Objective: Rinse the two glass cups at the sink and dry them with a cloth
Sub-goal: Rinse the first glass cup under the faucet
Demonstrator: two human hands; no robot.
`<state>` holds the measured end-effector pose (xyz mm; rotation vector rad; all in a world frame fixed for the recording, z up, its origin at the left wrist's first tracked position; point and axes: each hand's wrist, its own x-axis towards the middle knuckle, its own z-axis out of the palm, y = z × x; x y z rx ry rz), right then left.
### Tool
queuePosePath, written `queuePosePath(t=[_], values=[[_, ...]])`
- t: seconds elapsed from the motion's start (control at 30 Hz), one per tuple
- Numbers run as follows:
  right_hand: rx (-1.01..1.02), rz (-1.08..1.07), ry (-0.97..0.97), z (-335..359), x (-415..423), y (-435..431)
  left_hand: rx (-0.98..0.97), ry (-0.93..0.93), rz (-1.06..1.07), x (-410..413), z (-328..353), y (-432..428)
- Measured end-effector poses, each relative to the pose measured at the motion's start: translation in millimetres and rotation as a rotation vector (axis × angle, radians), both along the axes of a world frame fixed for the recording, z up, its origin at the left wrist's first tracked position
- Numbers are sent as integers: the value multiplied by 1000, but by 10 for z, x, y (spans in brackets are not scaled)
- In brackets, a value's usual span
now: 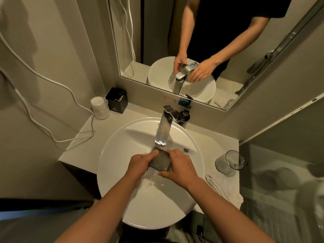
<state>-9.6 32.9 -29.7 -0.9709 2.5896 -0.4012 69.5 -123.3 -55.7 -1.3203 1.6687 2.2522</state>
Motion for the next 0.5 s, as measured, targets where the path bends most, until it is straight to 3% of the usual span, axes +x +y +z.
queuePosePath(t=[0.3,0.5], values=[[100,166,224,194,-26,20,172,-48,197,35,16,66],[-218,131,557,729,-170,14,238,-50,227,54,-3,43]])
